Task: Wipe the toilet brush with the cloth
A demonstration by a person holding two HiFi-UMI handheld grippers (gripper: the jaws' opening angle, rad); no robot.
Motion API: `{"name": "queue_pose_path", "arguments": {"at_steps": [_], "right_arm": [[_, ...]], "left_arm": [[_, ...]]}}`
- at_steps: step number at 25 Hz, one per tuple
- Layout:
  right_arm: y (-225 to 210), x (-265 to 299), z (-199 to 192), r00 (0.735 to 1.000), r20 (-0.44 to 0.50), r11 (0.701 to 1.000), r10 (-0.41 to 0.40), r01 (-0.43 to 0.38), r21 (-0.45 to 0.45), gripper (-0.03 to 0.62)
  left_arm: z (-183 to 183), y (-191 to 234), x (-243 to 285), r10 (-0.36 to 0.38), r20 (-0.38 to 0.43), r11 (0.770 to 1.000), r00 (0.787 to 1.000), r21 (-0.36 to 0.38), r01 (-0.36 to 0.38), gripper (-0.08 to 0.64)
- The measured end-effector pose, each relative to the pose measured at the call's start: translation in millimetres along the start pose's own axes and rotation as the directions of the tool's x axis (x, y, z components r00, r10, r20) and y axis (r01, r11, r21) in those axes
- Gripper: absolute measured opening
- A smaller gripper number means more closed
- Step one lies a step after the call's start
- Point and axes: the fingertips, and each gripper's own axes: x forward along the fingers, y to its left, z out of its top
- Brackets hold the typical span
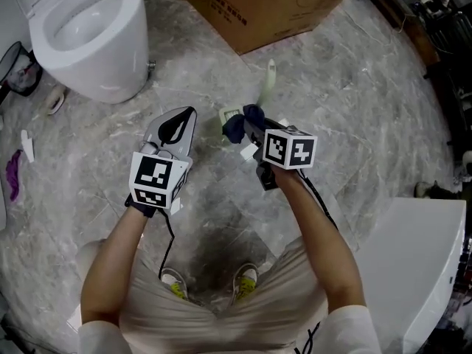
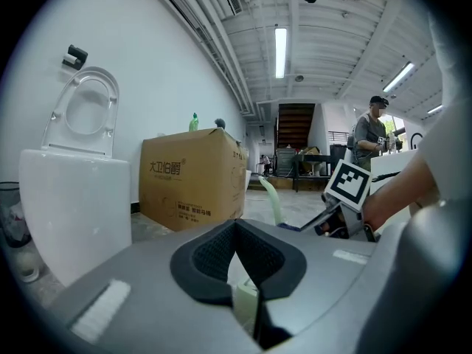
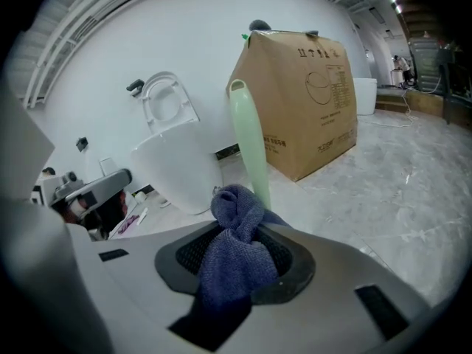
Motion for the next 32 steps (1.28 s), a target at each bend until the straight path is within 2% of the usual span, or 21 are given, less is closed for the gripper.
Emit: {"name": "queue_pose_path", "arguments": {"at_steps": [4, 7, 11, 14, 18, 26, 30, 32], "right_arm": [[-1, -9, -28, 0.993, -0.112, 0.999, 0.028, -0.032, -0.042, 0.118], [-7, -17, -25, 0.993, -0.114, 0.991, 0.021, -0.036, -0.132, 0.118], [-3, -29, -24, 0.989, -0.141, 0.954, 0.045, -0.085, -0.287, 0.118], [-4, -36, -14, 0.993, -0.097, 0.927, 0.065, -0.096, -0.363, 0.118], [-7, -37, -6, 0.995, -0.044, 0.932, 0.089, -0.099, -0.348, 0.118], [-13, -30, 6, 0.997, 0.034, 0.95, 0.074, -0.06, -0.307, 0.118], [-15, -26, 3, 0.997, 0.012, 0.948, 0.073, -0.065, -0.31, 0.118], [-16, -19, 1, 0.997, 0.0, 0.947, 0.076, -0.072, -0.313, 0.118]], "left_arm": [[1, -6, 16, -0.026, 0.019, 1.0, 0.999, -0.012, 0.026, 0.002], [6, -7, 26, -0.037, 0.047, 0.998, 0.998, -0.039, 0.039, 0.002], [4, -8, 36, -0.05, 0.046, 0.998, 0.998, -0.039, 0.052, 0.002], [-4, -8, 43, -0.056, 0.031, 0.998, 0.998, -0.037, 0.057, 0.002], [-12, -13, 47, -0.066, 0.011, 0.997, 0.998, -0.05, 0.067, 0.002], [1, -19, 50, -0.083, 0.046, 0.995, 0.995, -0.053, 0.086, 0.002], [-6, -28, 53, -0.138, 0.021, 0.99, 0.99, 0.04, 0.137, 0.002], [-11, -24, 53, -0.147, 0.007, 0.987, 0.989, 0.064, 0.147, 0.002]]}}
